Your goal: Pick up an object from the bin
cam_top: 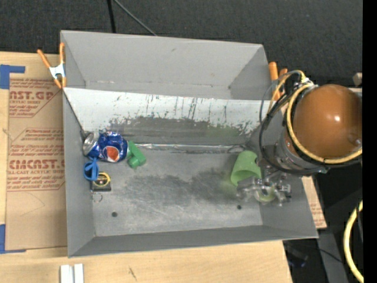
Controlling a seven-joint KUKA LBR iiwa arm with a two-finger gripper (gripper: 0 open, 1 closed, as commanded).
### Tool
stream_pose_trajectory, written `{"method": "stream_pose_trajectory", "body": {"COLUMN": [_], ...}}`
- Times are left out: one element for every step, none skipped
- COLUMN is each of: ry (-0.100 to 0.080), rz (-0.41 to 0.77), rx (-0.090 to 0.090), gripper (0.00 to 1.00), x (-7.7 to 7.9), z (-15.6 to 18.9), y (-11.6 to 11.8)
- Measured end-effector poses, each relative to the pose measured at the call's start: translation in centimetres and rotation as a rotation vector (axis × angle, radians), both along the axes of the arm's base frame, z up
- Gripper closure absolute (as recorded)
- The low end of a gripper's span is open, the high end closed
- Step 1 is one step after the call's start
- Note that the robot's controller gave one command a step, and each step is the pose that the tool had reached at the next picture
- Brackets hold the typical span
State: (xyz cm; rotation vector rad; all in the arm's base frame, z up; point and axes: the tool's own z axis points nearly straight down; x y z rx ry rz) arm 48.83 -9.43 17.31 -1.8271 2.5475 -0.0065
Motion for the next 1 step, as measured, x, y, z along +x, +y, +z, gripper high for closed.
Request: {"method": "stream_pose_trajectory", "body": {"ry": [-0.003], "rz": [0.045], "rx": [0.000], "gripper": [1.00], "x": [2.77], "z": [8.80], "y": [2.11]}}
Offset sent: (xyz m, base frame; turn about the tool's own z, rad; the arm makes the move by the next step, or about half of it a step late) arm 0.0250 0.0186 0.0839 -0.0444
